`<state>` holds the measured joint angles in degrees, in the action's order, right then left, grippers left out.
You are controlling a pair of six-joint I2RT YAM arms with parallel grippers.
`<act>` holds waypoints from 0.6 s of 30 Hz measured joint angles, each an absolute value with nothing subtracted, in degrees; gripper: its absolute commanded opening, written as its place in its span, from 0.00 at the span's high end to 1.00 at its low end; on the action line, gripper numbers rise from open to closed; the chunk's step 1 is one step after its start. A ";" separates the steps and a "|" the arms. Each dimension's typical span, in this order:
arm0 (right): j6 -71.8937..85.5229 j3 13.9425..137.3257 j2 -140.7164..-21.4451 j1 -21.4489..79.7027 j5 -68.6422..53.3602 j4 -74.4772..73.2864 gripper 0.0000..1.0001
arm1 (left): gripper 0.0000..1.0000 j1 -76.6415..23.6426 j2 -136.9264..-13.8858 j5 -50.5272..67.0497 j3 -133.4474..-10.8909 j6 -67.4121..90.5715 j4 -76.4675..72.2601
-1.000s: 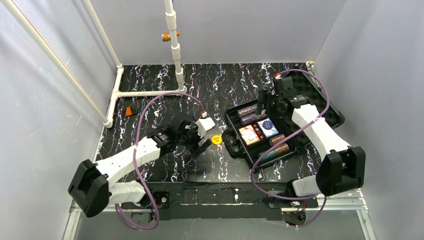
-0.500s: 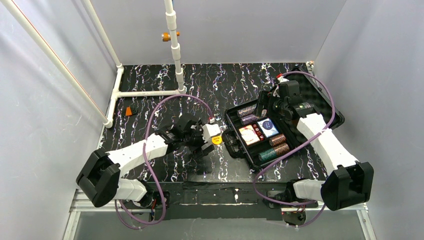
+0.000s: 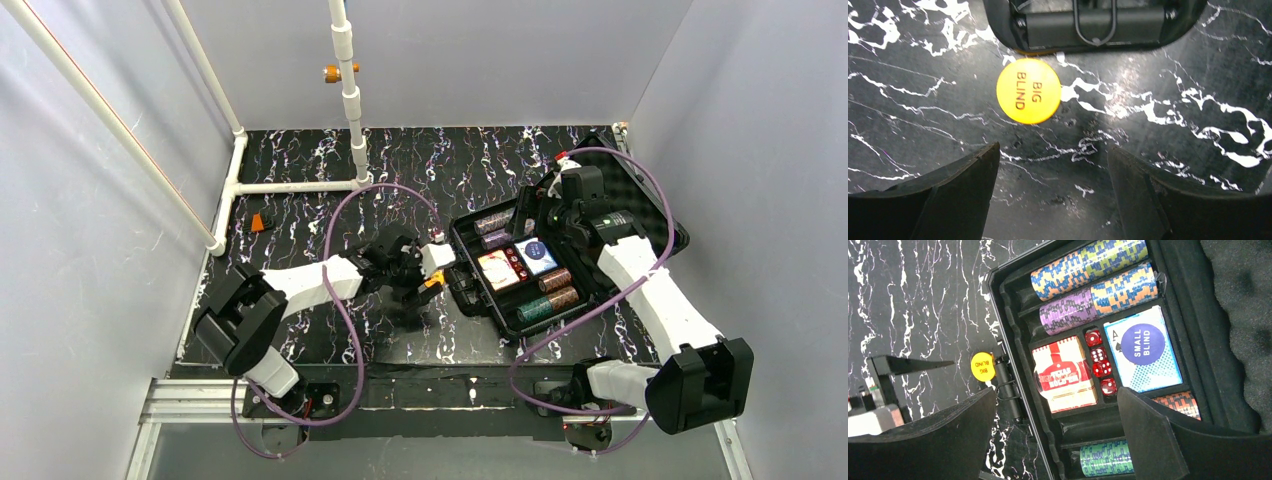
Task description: Pack up texas hold em set
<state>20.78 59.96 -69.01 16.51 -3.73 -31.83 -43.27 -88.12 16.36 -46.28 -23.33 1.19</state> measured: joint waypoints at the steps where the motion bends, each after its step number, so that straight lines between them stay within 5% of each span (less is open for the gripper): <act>1: 20.78 59.72 -68.64 16.51 -3.90 -31.66 0.02 | 0.22 -43.24 -88.82 16.25 -46.72 -23.24 0.78; 18: 20.84 58.48 -67.05 16.51 -6.31 -31.48 0.01 | 0.28 -43.27 -100.07 14.57 -54.98 -20.27 -1.28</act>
<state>20.84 58.48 -67.05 16.51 -6.31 -31.48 -43.27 -100.07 14.57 -54.98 -20.27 -1.28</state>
